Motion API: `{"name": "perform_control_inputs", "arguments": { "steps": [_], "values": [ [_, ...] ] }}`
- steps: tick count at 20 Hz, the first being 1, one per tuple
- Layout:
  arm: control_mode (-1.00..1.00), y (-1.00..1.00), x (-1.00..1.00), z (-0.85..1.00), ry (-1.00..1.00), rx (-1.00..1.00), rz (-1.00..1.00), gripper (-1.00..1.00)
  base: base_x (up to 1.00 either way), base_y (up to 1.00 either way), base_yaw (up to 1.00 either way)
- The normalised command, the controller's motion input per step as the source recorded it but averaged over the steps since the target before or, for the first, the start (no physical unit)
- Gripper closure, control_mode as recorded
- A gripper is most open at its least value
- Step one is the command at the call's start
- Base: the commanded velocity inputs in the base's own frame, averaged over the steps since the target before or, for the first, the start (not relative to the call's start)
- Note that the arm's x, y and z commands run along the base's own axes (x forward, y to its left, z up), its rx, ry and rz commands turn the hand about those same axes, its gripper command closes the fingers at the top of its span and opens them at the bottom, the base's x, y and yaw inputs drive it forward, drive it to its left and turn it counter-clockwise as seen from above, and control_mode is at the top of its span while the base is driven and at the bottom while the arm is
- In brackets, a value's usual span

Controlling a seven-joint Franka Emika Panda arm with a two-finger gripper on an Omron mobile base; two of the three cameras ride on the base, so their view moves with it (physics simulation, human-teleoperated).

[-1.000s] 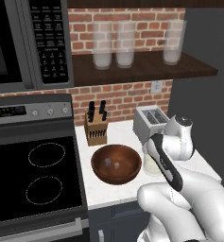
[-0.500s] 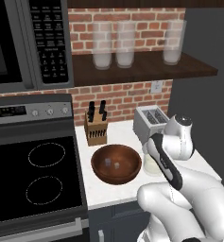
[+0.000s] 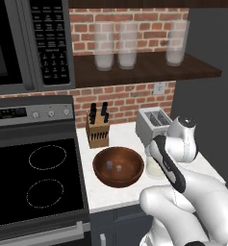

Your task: Grab a lemon wedge from the fridge and one ice cube from the ice bowl, and put them in the glass of lemonade.

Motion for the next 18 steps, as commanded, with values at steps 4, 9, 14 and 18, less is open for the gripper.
{"name": "perform_control_inputs", "arguments": {
  "steps": [4, 9, 14, 18],
  "values": [
    [-1.00, 0.00, 0.00, 0.00, 0.00, 0.00, 0.00, -1.00, 0.00, 0.00, 0.00],
    [-1.00, 0.00, 0.00, 0.00, 0.00, 0.00, 0.00, -1.00, 0.00, 0.00, 0.00],
    [-1.00, 0.00, -0.15, 0.02, -0.02, 0.00, 0.01, -1.00, 0.00, 0.00, 0.00],
    [-1.00, 0.00, -0.27, 0.12, -0.04, 0.01, 0.04, -1.00, 0.00, 0.00, 0.00]
  ]
}}
